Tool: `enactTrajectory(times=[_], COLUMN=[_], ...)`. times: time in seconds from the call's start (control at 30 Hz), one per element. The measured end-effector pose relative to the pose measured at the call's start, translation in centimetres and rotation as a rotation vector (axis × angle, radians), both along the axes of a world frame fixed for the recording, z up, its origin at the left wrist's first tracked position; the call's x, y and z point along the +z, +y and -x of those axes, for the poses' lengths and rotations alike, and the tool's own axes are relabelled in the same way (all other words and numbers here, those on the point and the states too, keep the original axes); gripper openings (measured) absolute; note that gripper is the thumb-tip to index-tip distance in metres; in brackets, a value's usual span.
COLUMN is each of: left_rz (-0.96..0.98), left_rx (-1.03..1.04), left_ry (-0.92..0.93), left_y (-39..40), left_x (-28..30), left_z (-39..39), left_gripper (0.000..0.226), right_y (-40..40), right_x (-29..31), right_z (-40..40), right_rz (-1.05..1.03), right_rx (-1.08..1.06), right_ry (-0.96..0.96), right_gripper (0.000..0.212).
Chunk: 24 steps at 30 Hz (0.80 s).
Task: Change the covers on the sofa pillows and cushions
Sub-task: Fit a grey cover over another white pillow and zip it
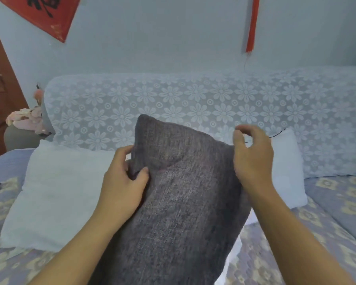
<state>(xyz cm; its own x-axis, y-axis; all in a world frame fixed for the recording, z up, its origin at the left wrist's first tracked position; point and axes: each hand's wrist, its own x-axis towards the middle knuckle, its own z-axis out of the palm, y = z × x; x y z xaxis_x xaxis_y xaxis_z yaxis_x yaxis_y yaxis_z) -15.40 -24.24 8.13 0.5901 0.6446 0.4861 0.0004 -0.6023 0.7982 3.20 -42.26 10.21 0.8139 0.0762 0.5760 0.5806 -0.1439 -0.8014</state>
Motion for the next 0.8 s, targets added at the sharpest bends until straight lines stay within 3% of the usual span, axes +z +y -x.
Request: enactTrajectory(times=[0.07, 0.13, 0.2, 0.27, 0.33, 0.43, 0.5, 0.63, 0.8], left_rz=[-0.040, -0.033, 0.009, -0.053, -0.376, -0.730, -0.695, -0.664, -0.790], left_rx=[0.037, 0.048, 0.093, 0.282, 0.471, 0.333, 0.210, 0.372, 0.435], left_ry=[-0.024, -0.026, -0.009, 0.001, -0.051, -0.078, 0.030, 0.072, 0.251], left_y=[0.9, 1.9, 2.6, 2.5, 0.6, -4.3, -5.9, -3.8, -0.1], left_x=[0.5, 0.9, 1.0, 1.2, 1.3, 0.0, -0.7, 1.7, 5.3], left_z=[0.3, 0.7, 1.0, 1.7, 2.9, 3.4, 2.6, 0.8, 0.6], left_gripper=[0.038, 0.038, 0.040, 0.055, 0.057, 0.027, 0.031, 0.045, 0.023], right_y=[-2.6, -3.8, -3.4, -1.8, -0.1, 2.2, 3.4, 4.7, 5.4], right_x=[-2.5, -5.2, -6.8, -6.4, -5.3, -3.8, -2.8, -1.2, -1.6], right_z=[-4.2, -6.6, -6.8, -5.0, -3.2, -0.3, 2.1, 6.5, 8.8], right_rz=[0.008, 0.045, -0.062, -0.279, -0.371, -0.249, -0.172, -0.095, -0.014], right_rx=[-0.077, 0.165, 0.506, 0.722, 0.764, 0.745, 0.658, 0.538, 0.539], right_ry=[0.366, 0.737, 0.828, 0.808, 0.792, 0.609, 0.446, 0.111, -0.099], right_gripper=[0.013, 0.038, 0.054, 0.043, 0.041, 0.032, 0.029, 0.010, 0.017])
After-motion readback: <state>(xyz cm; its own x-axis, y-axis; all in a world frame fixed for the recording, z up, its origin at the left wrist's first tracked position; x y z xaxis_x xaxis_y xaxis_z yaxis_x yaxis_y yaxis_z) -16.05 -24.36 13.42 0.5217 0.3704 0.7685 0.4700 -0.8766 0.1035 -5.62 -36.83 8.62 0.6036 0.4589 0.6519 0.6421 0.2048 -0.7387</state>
